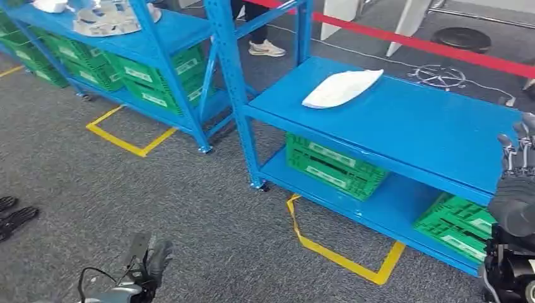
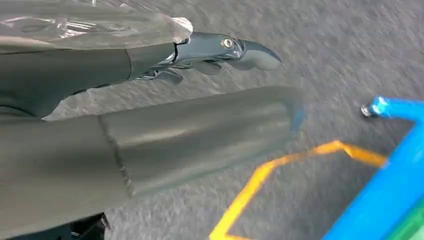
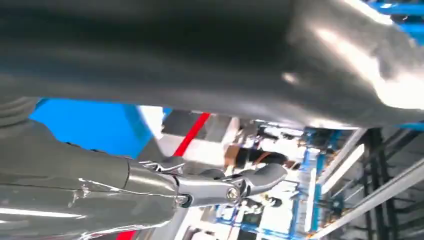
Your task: Take the parts from the cabinet and place them on the table.
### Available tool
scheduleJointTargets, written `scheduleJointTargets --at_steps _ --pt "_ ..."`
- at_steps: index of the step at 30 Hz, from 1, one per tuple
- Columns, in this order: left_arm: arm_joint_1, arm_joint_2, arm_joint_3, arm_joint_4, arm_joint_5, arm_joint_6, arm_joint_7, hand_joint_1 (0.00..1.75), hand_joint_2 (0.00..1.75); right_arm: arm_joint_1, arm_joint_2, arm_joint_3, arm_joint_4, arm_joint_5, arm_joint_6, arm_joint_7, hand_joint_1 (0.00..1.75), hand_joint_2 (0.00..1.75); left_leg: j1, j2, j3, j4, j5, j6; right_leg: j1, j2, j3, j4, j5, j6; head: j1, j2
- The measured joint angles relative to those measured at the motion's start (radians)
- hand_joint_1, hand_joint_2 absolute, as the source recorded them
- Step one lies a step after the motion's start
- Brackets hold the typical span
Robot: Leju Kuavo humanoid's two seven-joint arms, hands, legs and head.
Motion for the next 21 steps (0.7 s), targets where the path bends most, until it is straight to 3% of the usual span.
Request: scheduleJointTargets --at_steps 1,2,3,4,6,7,8,9,10,12,13,14,15,17,18,19,21 --pt "0.002 0.000 0.000 0.000 0.000 0.000 0.000 0.00 0.00 0.000 0.000 0.000 0.001 0.000 0.001 0.001 0.00 0.00 0.000 -0.009 -0.048 0.092 -0.037 -0.002 0.000 0.012 -0.002 0.000 0.001 -0.003 -0.002 0.000" --pt "0.006 0.000 0.000 0.000 0.000 0.000 0.001 0.00 0.00 0.000 0.000 0.000 0.002 -0.002 0.002 0.003 0.00 0.00 0.000 -0.012 -0.086 0.161 -0.057 -0.003 0.001 0.026 -0.003 0.000 0.001 -0.004 -0.003 0.000" --pt "0.009 0.000 0.000 0.000 0.000 0.000 0.001 0.00 0.00 0.001 0.000 0.000 0.005 -0.002 0.002 0.003 0.00 0.00 0.000 -0.012 -0.102 0.183 -0.051 -0.002 0.002 0.042 -0.003 0.000 0.002 -0.005 -0.003 0.000" --pt "0.011 0.000 0.000 0.000 0.000 0.000 0.001 0.00 0.00 0.001 0.000 0.000 0.006 -0.003 0.003 0.005 0.00 0.00 0.000 -0.012 -0.095 0.158 -0.023 0.000 0.002 0.057 -0.002 0.001 0.002 -0.004 -0.003 0.000" --pt "0.008 0.001 0.000 0.000 0.000 0.000 0.001 0.00 0.00 0.001 0.000 0.001 0.007 -0.004 0.004 0.007 0.00 0.00 0.001 -0.025 -0.023 -0.009 0.074 0.008 0.002 0.085 0.000 0.002 0.003 -0.003 -0.006 0.000" --pt "0.006 0.002 0.000 0.000 -0.001 0.000 0.001 0.00 0.00 0.000 0.001 0.001 0.007 -0.004 0.005 0.008 0.00 0.00 0.002 -0.057 0.019 -0.097 0.112 0.012 0.002 0.096 0.000 0.003 0.003 -0.002 -0.007 0.000" --pt "0.006 0.005 0.000 0.000 -0.001 0.000 0.001 0.00 0.00 0.000 0.001 0.001 0.007 -0.004 0.005 0.008 0.00 0.00 0.003 -0.100 0.039 -0.151 0.114 0.016 0.009 0.106 -0.006 0.008 0.001 0.003 -0.008 0.000" --pt "0.004 0.005 0.000 0.000 -0.001 0.000 0.001 0.00 0.00 0.001 0.001 0.001 0.008 -0.004 0.005 0.010 0.00 0.00 0.006 -0.080 0.040 -0.152 0.116 0.017 0.006 0.120 -0.008 0.008 0.002 0.008 -0.005 0.000" --pt "0.005 0.005 0.000 0.000 -0.002 0.000 0.001 0.00 0.00 0.001 0.001 0.002 0.008 -0.004 0.005 0.010 0.00 0.00 0.000 -0.073 0.041 -0.152 0.115 0.019 0.003 0.127 -0.009 0.007 0.003 0.013 -0.003 0.000" --pt "0.001 0.002 0.000 0.000 -0.002 0.000 0.001 0.00 0.00 0.002 0.001 0.003 0.008 -0.004 0.004 0.010 0.00 0.00 0.005 -0.051 0.045 -0.159 0.118 0.033 0.003 0.151 -0.018 0.003 0.006 0.026 -0.004 0.000" --pt "-0.003 0.000 0.000 0.000 -0.003 0.000 0.002 0.00 0.00 0.005 0.001 0.003 0.008 -0.004 0.005 0.011 0.00 0.00 0.008 -0.035 0.048 -0.167 0.122 0.039 0.002 0.116 -0.026 0.017 -0.005 0.028 -0.004 0.000" --pt "-0.004 0.001 0.000 -0.001 -0.003 0.000 0.001 0.00 0.00 0.005 0.001 0.003 0.008 -0.002 0.004 0.011 0.00 0.00 0.007 -0.030 0.050 -0.168 0.121 0.044 0.008 0.063 -0.043 0.058 -0.036 0.033 0.005 0.000" --pt "-0.002 0.001 0.000 -0.001 -0.004 0.000 0.002 0.00 0.00 0.005 0.001 0.003 0.008 -0.002 0.002 0.012 0.00 0.00 0.006 -0.020 0.050 -0.167 0.119 0.048 0.004 0.036 -0.078 0.136 -0.078 0.038 0.013 0.000" --pt "0.004 0.001 0.000 -0.001 -0.006 0.000 0.002 0.00 0.00 0.014 0.001 0.004 0.008 0.000 0.003 0.013 0.00 0.00 0.003 0.006 0.051 -0.167 0.117 0.051 -0.001 0.018 -0.157 0.307 -0.147 0.044 0.013 0.000" --pt "0.006 0.001 0.000 -0.001 -0.006 0.000 0.002 0.00 0.00 0.018 0.001 0.003 0.008 0.000 0.003 0.014 0.00 0.00 0.004 0.016 0.052 -0.167 0.115 0.050 -0.004 0.016 -0.175 0.345 -0.151 0.047 0.015 0.000" --pt "0.007 0.001 0.000 -0.001 -0.007 0.000 0.003 0.00 0.00 0.020 0.001 0.004 0.008 0.000 0.004 0.014 0.00 0.00 0.004 0.027 0.054 -0.167 0.113 0.048 -0.008 0.013 -0.169 0.330 -0.132 0.049 0.015 0.000" --pt "0.006 -0.002 0.000 -0.001 -0.009 0.000 0.003 0.00 0.00 0.021 0.001 0.003 0.007 0.000 0.008 0.016 0.00 0.00 0.005 0.049 0.064 -0.166 0.105 0.041 -0.010 -0.006 -0.084 0.167 -0.041 0.050 0.015 0.000"
